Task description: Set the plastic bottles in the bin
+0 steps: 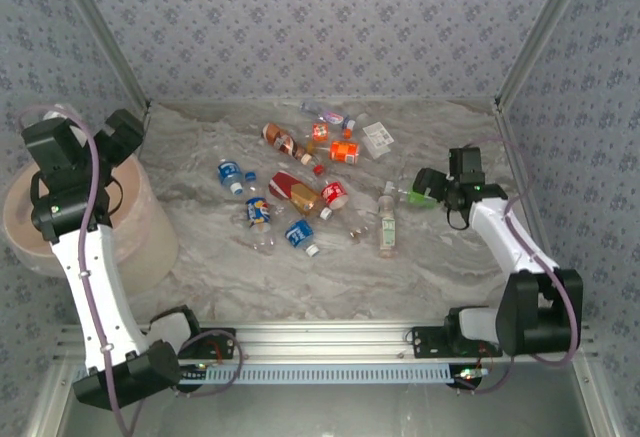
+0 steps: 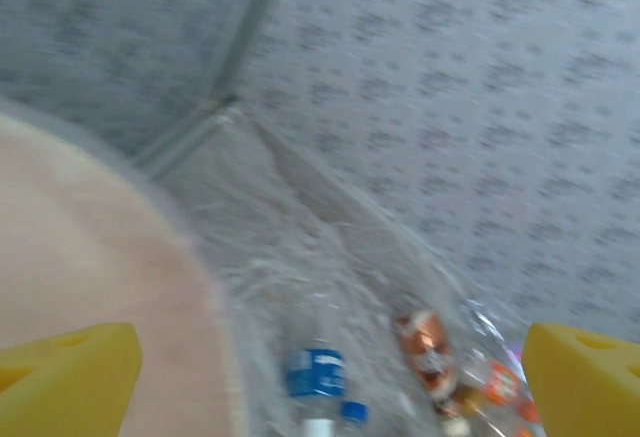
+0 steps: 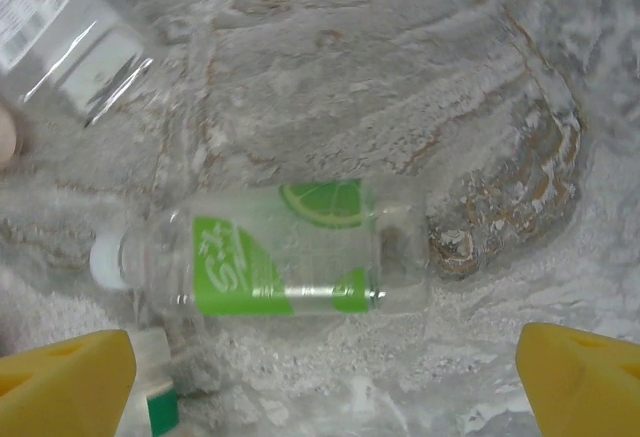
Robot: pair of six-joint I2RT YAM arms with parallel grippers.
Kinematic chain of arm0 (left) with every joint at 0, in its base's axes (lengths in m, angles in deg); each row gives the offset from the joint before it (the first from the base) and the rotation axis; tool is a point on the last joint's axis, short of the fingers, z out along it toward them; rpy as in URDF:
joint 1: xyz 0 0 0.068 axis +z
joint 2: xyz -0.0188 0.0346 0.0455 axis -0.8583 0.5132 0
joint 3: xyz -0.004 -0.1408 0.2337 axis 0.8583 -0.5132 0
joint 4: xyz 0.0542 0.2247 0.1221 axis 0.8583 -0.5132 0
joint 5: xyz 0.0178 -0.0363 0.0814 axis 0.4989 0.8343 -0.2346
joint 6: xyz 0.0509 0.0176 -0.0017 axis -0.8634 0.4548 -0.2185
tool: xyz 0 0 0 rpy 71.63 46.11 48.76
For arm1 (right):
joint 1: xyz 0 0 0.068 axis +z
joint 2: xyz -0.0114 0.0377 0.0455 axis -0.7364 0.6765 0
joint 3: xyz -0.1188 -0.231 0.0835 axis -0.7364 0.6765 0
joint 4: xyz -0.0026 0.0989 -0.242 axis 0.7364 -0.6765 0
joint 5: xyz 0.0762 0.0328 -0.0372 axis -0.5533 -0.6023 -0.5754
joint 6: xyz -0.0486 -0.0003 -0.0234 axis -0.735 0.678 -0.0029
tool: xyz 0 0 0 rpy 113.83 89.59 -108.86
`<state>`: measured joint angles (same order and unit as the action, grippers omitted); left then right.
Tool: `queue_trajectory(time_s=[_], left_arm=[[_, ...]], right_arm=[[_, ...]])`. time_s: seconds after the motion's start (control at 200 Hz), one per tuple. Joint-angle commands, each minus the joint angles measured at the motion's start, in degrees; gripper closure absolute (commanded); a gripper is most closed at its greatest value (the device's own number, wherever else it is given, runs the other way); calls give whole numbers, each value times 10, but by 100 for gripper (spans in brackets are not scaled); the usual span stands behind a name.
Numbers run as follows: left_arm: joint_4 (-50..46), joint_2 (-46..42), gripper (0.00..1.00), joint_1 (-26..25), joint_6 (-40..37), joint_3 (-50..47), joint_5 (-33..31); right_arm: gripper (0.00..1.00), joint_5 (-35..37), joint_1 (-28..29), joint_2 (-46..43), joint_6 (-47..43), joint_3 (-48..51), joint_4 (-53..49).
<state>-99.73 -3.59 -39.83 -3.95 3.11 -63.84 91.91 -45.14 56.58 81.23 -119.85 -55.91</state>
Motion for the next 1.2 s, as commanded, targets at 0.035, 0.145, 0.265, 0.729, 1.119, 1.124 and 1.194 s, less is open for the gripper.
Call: queue_trajectory(time_s=[0.035,0.145,0.265,0.729,1.119,1.124,1.194], left_arm=[[93,-1,2,-64,26,-12,131],[113,9,2,-110,24,-13,160],[178,17,2,-146,33,-40,200],[204,71,2,-186,4,-89,174],[190,80,2,-186,-9,-94,151],[190,80,2,-186,-9,-94,150],[187,81,2,-186,-9,-94,150]], right_arm=[[0,-38,-16,28,216,-14,5],[0,-39,-16,75,324,-43,27],[0,-33,-8,134,429,-122,-44],[0,-9,12,212,677,-150,-99],[0,-9,8,161,679,-147,-141],[0,-9,8,160,679,-147,-141],[0,3,9,142,679,-134,-138]])
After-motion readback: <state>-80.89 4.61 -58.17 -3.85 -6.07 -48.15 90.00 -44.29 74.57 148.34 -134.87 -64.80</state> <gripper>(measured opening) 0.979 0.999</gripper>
